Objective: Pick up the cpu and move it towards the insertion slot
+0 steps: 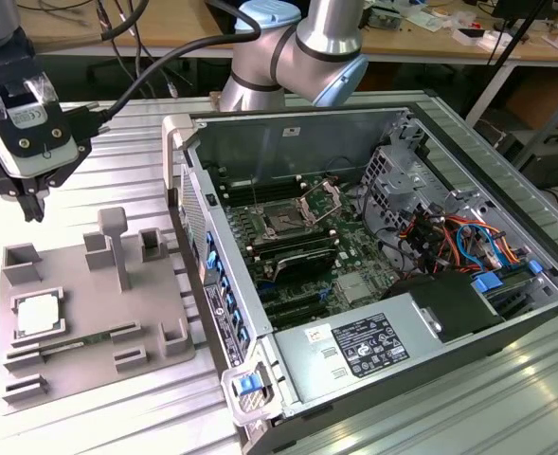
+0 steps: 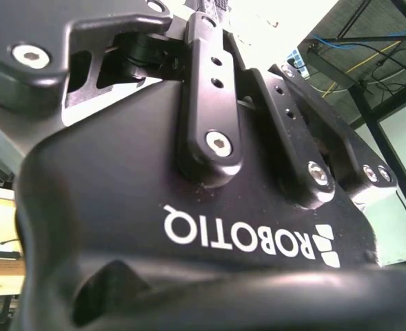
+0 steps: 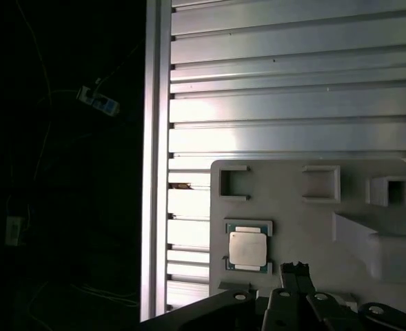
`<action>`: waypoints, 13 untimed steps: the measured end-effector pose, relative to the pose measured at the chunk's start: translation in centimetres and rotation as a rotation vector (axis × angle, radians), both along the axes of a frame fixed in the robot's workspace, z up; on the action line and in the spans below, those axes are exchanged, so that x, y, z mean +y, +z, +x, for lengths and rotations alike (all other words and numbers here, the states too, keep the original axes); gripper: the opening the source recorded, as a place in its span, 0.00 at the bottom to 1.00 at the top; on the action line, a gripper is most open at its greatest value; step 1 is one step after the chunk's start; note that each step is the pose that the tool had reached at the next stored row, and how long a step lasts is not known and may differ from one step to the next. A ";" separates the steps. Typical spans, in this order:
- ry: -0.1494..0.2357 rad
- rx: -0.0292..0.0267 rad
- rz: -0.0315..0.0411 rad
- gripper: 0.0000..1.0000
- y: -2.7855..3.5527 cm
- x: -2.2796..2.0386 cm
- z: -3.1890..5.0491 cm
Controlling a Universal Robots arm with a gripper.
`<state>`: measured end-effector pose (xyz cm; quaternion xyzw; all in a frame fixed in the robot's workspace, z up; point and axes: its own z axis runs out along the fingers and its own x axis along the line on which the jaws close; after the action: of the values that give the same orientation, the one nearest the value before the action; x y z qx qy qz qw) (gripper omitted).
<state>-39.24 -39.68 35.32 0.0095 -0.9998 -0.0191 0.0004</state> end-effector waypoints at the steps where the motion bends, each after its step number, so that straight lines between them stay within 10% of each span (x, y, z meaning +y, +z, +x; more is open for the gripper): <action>1: 0.000 -0.0001 0.0000 0.11 -0.02 0.00 0.00; 13: 0.000 0.0000 0.0000 0.11 -0.27 0.00 0.00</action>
<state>-39.24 -39.68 35.05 0.0096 -0.9998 -0.0191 0.0004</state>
